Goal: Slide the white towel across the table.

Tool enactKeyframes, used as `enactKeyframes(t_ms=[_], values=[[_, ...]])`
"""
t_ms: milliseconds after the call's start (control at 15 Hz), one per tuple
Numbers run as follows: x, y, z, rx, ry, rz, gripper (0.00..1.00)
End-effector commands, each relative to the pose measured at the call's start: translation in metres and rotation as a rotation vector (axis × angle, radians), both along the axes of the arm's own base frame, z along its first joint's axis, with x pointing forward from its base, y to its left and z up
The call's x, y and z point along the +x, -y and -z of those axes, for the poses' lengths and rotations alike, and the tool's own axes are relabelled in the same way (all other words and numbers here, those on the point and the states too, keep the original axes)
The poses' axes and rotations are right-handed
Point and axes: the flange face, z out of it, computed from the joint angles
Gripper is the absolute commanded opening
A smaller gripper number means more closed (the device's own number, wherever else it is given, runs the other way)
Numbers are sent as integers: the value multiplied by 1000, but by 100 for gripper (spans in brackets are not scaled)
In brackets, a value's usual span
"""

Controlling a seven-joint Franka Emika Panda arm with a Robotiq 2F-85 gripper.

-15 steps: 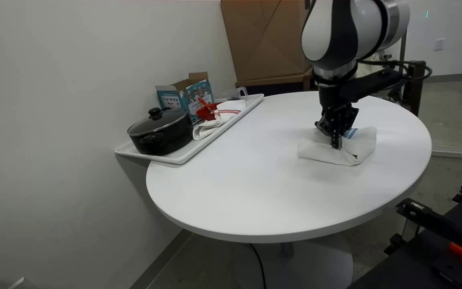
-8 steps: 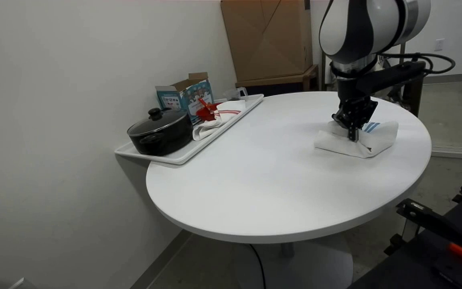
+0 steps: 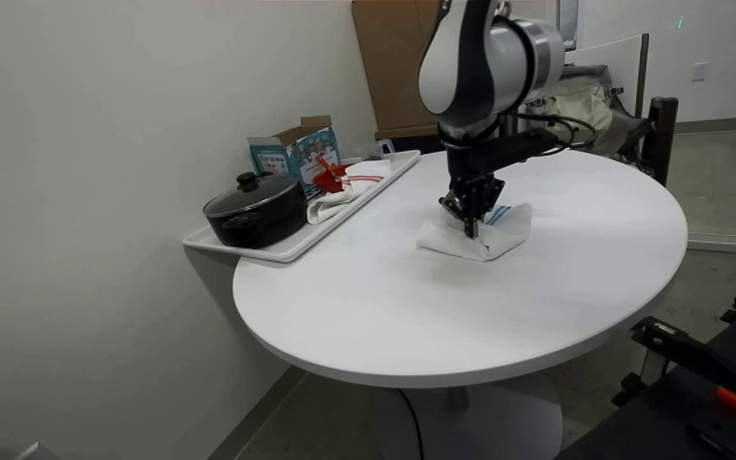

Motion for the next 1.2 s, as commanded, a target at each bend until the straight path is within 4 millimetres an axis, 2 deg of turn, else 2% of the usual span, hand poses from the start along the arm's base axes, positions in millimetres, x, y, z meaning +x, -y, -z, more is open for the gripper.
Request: enactKeyframes(t_ms=[0,133,267,467,667,800,867,1000,1133], values=[[3,-48,15,75,-36,-63,2],[-13,-69,14,114,-60,-117,2],[-39,-85,13,149,-85,-183,2],[-79,-87,16,178,-137,-257,2],[-111,-52,15,157,-179,-237,2],[-117,-17,7,129,-165,-184,2],[-115,0,1,117,-151,-155,2],[-98,30,-9,98,-104,-106,2],[-73,31,-16,76,-60,-126,2]])
